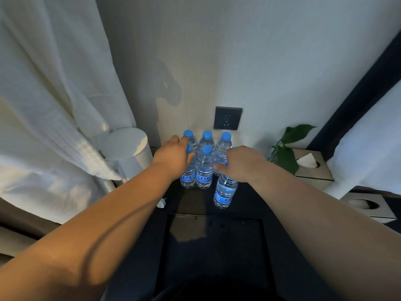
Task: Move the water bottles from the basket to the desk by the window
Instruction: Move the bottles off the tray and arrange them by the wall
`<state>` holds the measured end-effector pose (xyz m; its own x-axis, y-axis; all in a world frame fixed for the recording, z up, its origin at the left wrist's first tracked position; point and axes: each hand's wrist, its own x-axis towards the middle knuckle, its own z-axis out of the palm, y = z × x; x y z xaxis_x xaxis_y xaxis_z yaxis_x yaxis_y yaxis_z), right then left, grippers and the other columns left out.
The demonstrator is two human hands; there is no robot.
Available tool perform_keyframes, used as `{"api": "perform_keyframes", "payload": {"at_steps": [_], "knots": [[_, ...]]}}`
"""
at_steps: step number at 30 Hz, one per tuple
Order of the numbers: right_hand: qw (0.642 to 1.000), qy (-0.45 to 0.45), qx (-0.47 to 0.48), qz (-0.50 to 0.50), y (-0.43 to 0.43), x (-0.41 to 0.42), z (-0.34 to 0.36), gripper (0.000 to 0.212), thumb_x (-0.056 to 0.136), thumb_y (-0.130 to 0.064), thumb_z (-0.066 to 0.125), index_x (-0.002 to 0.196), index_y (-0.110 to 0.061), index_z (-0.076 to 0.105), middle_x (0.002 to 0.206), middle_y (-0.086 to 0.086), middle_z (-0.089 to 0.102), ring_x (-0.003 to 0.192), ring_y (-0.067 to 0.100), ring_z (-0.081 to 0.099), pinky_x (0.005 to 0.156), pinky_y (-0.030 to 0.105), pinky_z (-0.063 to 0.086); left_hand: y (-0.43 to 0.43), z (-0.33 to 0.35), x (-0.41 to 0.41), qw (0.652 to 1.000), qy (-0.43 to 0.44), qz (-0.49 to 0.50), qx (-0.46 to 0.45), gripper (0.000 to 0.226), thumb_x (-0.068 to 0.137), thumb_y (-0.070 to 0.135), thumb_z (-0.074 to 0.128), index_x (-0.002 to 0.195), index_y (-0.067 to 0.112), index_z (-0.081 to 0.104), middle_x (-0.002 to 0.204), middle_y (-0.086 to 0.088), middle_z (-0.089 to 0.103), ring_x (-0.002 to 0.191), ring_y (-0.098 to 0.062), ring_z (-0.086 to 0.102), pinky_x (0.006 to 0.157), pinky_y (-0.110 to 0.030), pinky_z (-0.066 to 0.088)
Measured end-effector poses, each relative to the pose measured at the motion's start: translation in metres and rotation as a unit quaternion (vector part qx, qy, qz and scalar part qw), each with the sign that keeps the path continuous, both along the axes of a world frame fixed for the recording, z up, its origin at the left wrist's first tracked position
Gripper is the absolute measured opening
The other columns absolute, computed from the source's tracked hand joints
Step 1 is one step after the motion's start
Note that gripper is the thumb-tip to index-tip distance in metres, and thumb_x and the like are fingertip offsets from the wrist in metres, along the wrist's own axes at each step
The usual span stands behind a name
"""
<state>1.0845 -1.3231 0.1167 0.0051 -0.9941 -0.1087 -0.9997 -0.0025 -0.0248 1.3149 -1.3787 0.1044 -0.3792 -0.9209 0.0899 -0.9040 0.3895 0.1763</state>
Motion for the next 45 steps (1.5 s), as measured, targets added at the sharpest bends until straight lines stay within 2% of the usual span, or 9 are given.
{"api": "perform_keyframes", "payload": {"at_steps": [2,5,10,16,25,30,35,41,45], "knots": [[0.999,0.023,0.033,0.012,0.006,-0.002,0.003,0.060,0.083,-0.087,0.042,0.073,-0.028,0.047,0.077,-0.005,0.057,0.066,0.013,0.053,0.053,0.030,0.040,0.001,0.003,-0.004,0.999,-0.005,-0.011,-0.039,0.056,0.100,0.046,0.057,0.146,0.016,0.048,0.123,-0.013,0.056,0.108,-0.033,0.058,0.086,-0.046,0.054],[0.998,0.013,0.056,0.027,0.013,-0.004,0.006,0.054,0.081,-0.081,0.053,0.092,-0.029,0.061,0.087,-0.007,0.063,0.078,0.016,0.060,0.064,0.033,0.050,0.001,0.010,-0.014,0.997,-0.008,-0.055,-0.057,0.052,0.097,0.046,0.061,0.140,0.017,0.056,0.126,-0.012,0.058,0.116,-0.033,0.054,0.096,-0.047,0.049],[0.999,-0.018,0.015,0.044,0.020,-0.003,0.007,0.034,0.093,-0.055,0.063,0.105,-0.025,0.053,0.097,-0.003,0.060,0.086,0.020,0.057,0.062,0.032,0.038,0.004,0.015,-0.029,0.992,-0.042,-0.110,-0.038,0.044,0.098,0.037,0.061,0.139,0.023,0.058,0.128,-0.006,0.060,0.118,-0.030,0.053,0.096,-0.044,0.047],[0.998,-0.051,-0.016,0.020,0.012,-0.006,0.003,0.035,0.098,-0.048,0.061,0.120,-0.022,0.057,0.102,0.002,0.061,0.085,0.022,0.054,0.066,0.034,0.043,0.008,0.014,-0.030,0.992,-0.049,-0.106,-0.041,0.039,0.098,0.030,0.058,0.137,0.024,0.061,0.124,-0.005,0.061,0.115,-0.030,0.053,0.095,-0.044,0.045],[0.995,-0.086,-0.044,-0.012,-0.007,-0.009,-0.005,0.031,0.100,-0.038,0.061,0.124,-0.019,0.058,0.107,0.008,0.066,0.090,0.027,0.060,0.075,0.039,0.053,0.007,0.011,-0.024,0.993,-0.024,-0.113,-0.022,0.045,0.098,0.031,0.058,0.142,0.027,0.058,0.123,-0.006,0.061,0.118,-0.029,0.049,0.096,-0.043,0.040],[0.994,-0.096,-0.047,-0.019,-0.013,-0.011,-0.010,0.034,0.101,-0.036,0.058,0.131,-0.020,0.057,0.110,0.009,0.066,0.085,0.023,0.051,0.070,0.035,0.043,0.005,0.010,-0.022,0.995,0.005,-0.104,0.011,0.047,0.098,0.032,0.059,0.145,0.030,0.057,0.126,-0.005,0.061,0.120,-0.029,0.048,0.099,-0.042,0.038],[0.993,-0.108,-0.033,-0.020,-0.016,-0.007,-0.011,0.039,0.101,-0.039,0.058,0.135,-0.021,0.053,0.113,0.010,0.067,0.089,0.027,0.059,0.070,0.035,0.042,0.004,0.010,-0.021,0.995,0.009,-0.094,0.031,0.050,0.099,0.033,0.059,0.148,0.031,0.054,0.134,-0.006,0.059,0.125,-0.029,0.046,0.105,-0.042,0.036],[0.995,-0.087,-0.040,-0.040,-0.019,-0.007,-0.010,0.039,0.101,-0.045,0.061,0.126,-0.014,0.061,0.113,0.009,0.066,0.090,0.024,0.058,0.072,0.035,0.043,0.000,0.017,-0.025,0.994,-0.005,-0.082,0.077,0.051,0.101,0.040,0.056,0.151,0.037,0.049,0.142,-0.005,0.055,0.132,-0.029,0.042,0.110,-0.042,0.033],[0.995,-0.079,-0.035,-0.056,-0.022,-0.005,-0.006,0.043,0.100,-0.052,0.062,0.118,-0.014,0.063,0.103,0.005,0.062,0.085,0.022,0.055,0.071,0.035,0.043,0.003,0.019,-0.023,0.993,-0.010,-0.080,0.082,0.052,0.101,0.036,0.056,0.153,0.037,0.047,0.146,-0.005,0.053,0.134,-0.029,0.040,0.111,-0.042,0.031]]}}
